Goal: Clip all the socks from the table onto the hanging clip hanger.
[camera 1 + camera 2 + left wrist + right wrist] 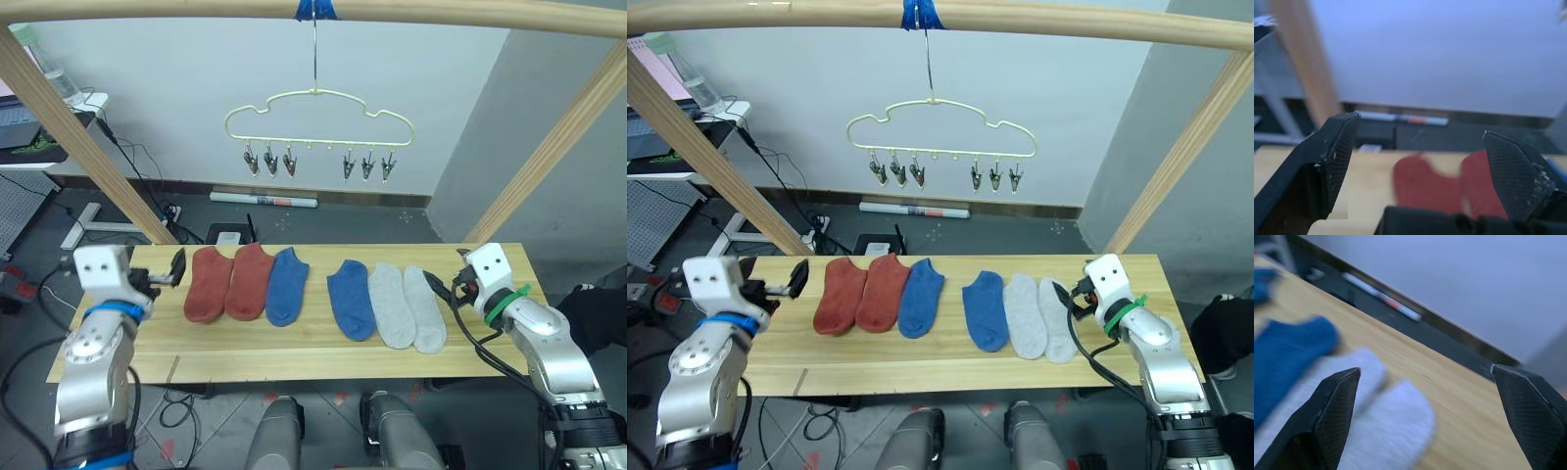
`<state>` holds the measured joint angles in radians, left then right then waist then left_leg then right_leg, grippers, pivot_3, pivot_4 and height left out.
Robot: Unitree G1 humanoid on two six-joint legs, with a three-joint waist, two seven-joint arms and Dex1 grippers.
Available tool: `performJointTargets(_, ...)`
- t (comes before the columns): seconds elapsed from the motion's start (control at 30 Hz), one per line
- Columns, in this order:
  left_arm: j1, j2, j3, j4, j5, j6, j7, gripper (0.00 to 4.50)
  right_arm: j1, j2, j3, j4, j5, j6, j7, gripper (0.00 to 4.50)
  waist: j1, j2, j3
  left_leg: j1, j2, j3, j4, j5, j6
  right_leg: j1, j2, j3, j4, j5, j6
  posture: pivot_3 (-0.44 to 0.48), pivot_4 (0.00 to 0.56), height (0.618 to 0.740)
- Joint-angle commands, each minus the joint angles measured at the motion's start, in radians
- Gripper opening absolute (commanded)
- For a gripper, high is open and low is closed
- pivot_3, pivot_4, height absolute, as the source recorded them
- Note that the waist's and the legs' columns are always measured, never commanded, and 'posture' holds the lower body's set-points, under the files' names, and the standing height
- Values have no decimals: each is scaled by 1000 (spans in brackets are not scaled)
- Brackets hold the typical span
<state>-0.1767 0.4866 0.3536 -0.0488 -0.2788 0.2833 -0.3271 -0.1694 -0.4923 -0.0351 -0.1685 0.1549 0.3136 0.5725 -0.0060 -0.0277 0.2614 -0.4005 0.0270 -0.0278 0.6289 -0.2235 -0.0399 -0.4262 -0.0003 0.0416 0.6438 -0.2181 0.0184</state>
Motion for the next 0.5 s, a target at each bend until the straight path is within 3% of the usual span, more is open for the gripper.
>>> performJointTargets(0.03, -60, 11, -41, -28, -32, 29, -52, 4490, -55, 13, 2, -107, 62, 40, 18, 4500, -9, -1, 5, 0, 0, 1, 0, 0, 0, -1, 0, 1, 0, 0, 0, 8, 290, 740)
performJointTargets(0.3, -195, -1, -90, -10, -40, 54, -70, 4490, -197, 64, 76, -238, 144, 136, 39, 4500, -27, -8, 16, -2, 0, 1, -1, -1, -1, -3, 1, 1, 1, -1, 2, -17, 286, 740)
performJointTargets(0.5, -271, -16, -112, 57, -11, 11, -59, 4490, -324, 114, 145, -226, 171, 165, 56, 4500, -26, -9, 17, -3, 0, 1, 0, -1, -2, -5, 1, 1, 1, -1, 3, -29, 278, 740)
